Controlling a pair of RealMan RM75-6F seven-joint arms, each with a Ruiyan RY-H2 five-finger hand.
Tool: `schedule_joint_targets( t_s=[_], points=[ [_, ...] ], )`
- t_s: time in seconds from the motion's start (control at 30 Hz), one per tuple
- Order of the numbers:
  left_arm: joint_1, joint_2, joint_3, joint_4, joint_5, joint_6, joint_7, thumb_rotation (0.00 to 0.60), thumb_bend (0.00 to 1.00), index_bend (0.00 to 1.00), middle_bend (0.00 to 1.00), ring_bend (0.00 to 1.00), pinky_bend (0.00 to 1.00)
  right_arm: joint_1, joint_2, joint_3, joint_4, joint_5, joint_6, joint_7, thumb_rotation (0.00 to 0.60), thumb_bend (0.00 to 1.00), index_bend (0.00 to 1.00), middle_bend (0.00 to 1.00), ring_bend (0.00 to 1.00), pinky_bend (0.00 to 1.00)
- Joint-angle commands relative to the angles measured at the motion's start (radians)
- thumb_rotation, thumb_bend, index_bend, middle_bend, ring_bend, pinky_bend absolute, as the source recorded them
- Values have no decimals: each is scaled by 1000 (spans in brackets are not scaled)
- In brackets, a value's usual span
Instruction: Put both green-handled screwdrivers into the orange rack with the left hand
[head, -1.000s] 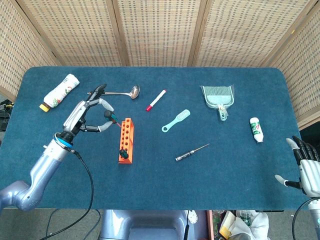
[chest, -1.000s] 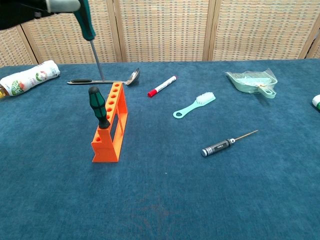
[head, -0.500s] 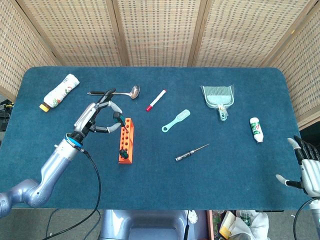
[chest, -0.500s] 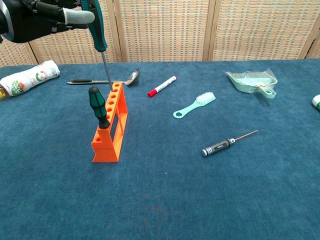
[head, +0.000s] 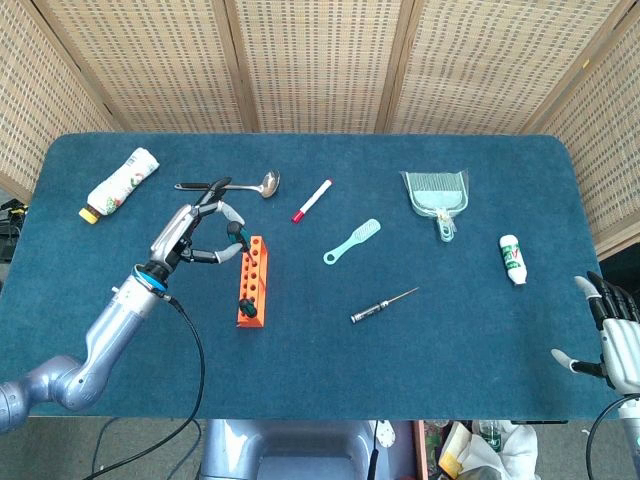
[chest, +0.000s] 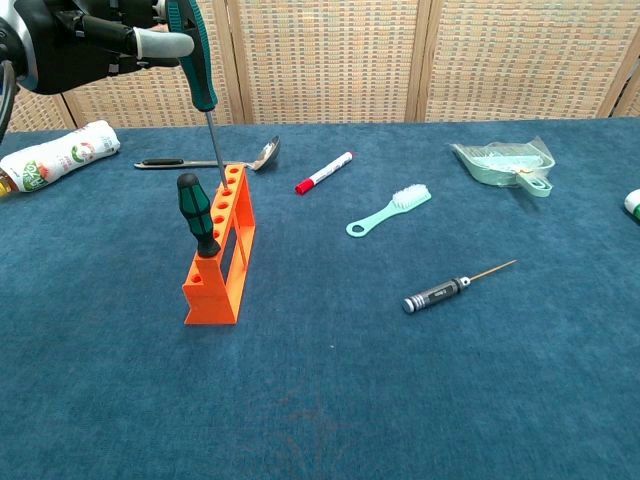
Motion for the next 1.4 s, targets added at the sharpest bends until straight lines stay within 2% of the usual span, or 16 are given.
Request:
schedule_joint_targets(
  t_s=[0.03,0.4,0.93,1.4],
  points=[
    [-4,-6,0,4,-5,-3,5,600,503,669,0,0,0,0,1,0,0,0,0,1,600,0,54,0,0,0],
    [-17,-54,13,52,-20,-24,14,600,503,669,0,0,0,1,1,0,2,0,-2,4,600,0,54,0,0,0],
    [-43,-197,63,225,-12,-68,35,600,503,669,0,0,0,4,2,1,5,6,-11,12,600,0,53,0,0,0],
    [-38,-208,53,255,-4,-84,7,600,503,657,0,0,0,4,3,0,5,4,-12,11,600,0,54,0,0,0]
  ],
)
